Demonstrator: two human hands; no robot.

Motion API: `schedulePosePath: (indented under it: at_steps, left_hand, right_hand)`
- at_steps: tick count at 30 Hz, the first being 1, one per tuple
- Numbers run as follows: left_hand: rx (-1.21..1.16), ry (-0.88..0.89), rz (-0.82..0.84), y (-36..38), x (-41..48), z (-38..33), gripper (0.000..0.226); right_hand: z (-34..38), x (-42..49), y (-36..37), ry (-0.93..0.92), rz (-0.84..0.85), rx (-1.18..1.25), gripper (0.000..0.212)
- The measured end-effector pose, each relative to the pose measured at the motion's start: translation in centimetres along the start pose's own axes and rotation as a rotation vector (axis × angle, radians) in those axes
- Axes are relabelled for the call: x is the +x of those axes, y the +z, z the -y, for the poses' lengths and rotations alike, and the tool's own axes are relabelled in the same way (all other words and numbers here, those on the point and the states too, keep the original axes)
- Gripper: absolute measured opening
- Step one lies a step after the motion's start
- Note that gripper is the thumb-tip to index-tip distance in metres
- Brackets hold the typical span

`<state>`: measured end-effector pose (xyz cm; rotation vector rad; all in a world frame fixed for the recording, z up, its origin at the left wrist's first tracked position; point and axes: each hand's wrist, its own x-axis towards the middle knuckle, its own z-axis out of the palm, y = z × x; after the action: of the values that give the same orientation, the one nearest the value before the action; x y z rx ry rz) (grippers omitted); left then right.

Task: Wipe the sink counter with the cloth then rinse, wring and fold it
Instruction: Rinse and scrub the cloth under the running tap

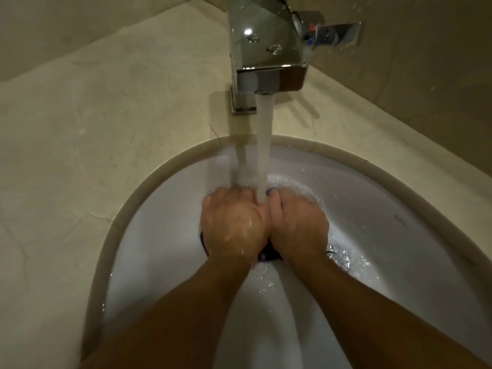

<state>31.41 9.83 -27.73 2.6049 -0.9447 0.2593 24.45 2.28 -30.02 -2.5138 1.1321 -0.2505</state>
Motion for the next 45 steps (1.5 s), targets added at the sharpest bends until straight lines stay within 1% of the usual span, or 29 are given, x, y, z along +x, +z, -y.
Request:
schedulePosePath:
  at_steps: [2,3,4,5,6,7,8,9,10,12,13,14,15,17,18,19,21,22,23,24,25,27,31,34,37,39,42,44,45]
  left_hand:
    - [-0.115,-0.035,0.066,-1.0,-0.3,-0.4,0.036]
    - [-0.283,-0.123,0.125,-1.1,-0.3,-0.4,0.034]
    - [-0.521,-0.273,0.183,-1.6,-0.1,-0.5,0.031]
    - [-0.824,-0.46,0.25,-2.2,0.3,-0.6,0.027]
    - [-1.147,-0.655,0.304,-2.8,0.7,-0.5,0.027]
    - [-1.403,-0.818,0.339,-3.2,0.8,-0.2,0.029]
    - [-1.537,-0.922,0.375,-3.5,0.6,0.1,0.029]
    - [-1.565,-0.936,0.434,-3.7,0.3,0.4,0.029]
    - [-1.56,-0.921,0.496,-3.9,-0.1,0.4,0.029]
    - [-1.587,-0.934,0.613,-4.2,-0.7,0.2,0.037]
    - [-1.63,-0.966,0.667,-4.2,-0.7,0.1,0.042]
    - [-1.704,-0.984,0.718,-4.7,-0.5,-0.1,0.046]
    - [-1.732,-1.023,0.73,-4.9,-0.1,-0.3,0.049]
    - [-1.751,-1.028,0.703,-5.2,0.5,-0.4,0.044]
    - [-1.699,-1.001,0.633,-5.1,0.7,-0.4,0.038]
    - [-1.6,-0.943,0.506,-4.7,0.9,-0.1,0.034]
    - [-1.311,-0.678,0.265,-4.0,1.0,0.4,0.044]
    - [-1.197,-0.543,0.216,-4.0,0.9,0.4,0.046]
    - [-1.121,-0.457,0.191,-4.0,0.6,0.2,0.041]
    - [-1.088,-0.427,0.172,-3.9,0.2,-0.1,0.03]
    - [-1.059,-0.44,0.14,-3.7,-0.2,-0.3,0.027]
    - [-0.955,-0.494,0.08,-3.3,-0.6,-0.7,0.035]
    - [-0.721,-0.5,0.009,-1.5,-0.7,-0.4,0.03]
    - [-0.644,-0.485,-0.042,-0.6,-0.9,-0.3,0.031]
    - [-0.639,-0.551,-0.063,-0.5,-0.6,-0.8,0.03]
    - [-0.638,-0.576,-0.047,-0.6,-0.4,-0.9,0.037]
    - [-0.625,-0.583,0.011,-0.8,-0.3,-0.7,0.036]
    - [-0.703,-0.549,0.073,-1.5,-0.2,-0.7,0.032]
    - [-0.801,-0.557,0.102,-1.7,-0.3,-0.2,0.03]
  right_hand:
    - [0.3,-0.3,-1.1,0.132,0.003,0.22,0.04]
    - [0.4,-0.4,-1.5,0.227,-0.023,0.4,0.04]
    - [0.7,-0.7,-2.1,0.349,-0.054,0.627,0.036]
    - [0.9,-0.7,-2.6,0.488,-0.072,0.864,0.032]
    - [1.1,-0.6,-3.0,0.63,-0.078,1.086,0.03]
    - [1.2,-0.5,-3.5,0.748,-0.059,1.259,0.027]
    - [1.4,-0.5,-3.9,0.827,-0.022,1.403,0.023]
    - [1.5,-0.5,-3.9,0.883,0.028,1.529,0.023]
    - [1.8,-0.7,-4.0,0.913,0.097,1.669,0.028]
    - [2.4,-1.2,-3.8,0.876,0.206,1.9,0.035]
    - [2.8,-1.4,-3.5,0.87,0.219,1.942,0.036]
    - [3.1,-1.6,-3.3,0.87,0.218,1.911,0.037]
    - [2.9,-1.6,-2.8,0.833,0.141,1.753,0.035]
    - [2.8,-1.5,-2.6,0.633,-0.078,1.225,0.021]
    - [3.0,-1.4,-2.9,0.531,-0.198,0.991,0.015]
    - [3.3,-1.5,-3.1,0.437,-0.269,0.907,0.018]
    - [4.0,-1.5,-3.4,0.375,-0.249,1.03,0.034]
    - [4.4,-1.3,-3.1,0.393,-0.207,1.099,0.041]
    - [4.8,-1.2,-2.5,0.404,-0.181,1.103,0.045]
    - [5.1,-1.2,-1.9,0.416,-0.166,1.068,0.044]
    - [5.2,-1.3,-1.1,0.421,-0.18,1.0,0.039]
    - [5.0,-1.5,0.0,0.422,-0.216,0.843,0.025]
    - [4.4,-1.4,0.5,0.405,-0.226,0.682,0.026]
    - [4.1,-1.2,0.3,0.398,-0.212,0.614,0.024]
    - [3.9,-0.7,-0.1,0.47,-0.18,0.599,0.016]
    - [4.0,-0.3,-0.2,0.506,-0.166,0.578,0.022]
    - [3.8,-0.2,-0.1,0.497,-0.16,0.558,0.03]
    - [3.5,-0.3,-0.4,0.473,-0.136,0.59,0.029]
    - [3.3,-0.4,-0.7,0.461,-0.117,0.64,0.027]
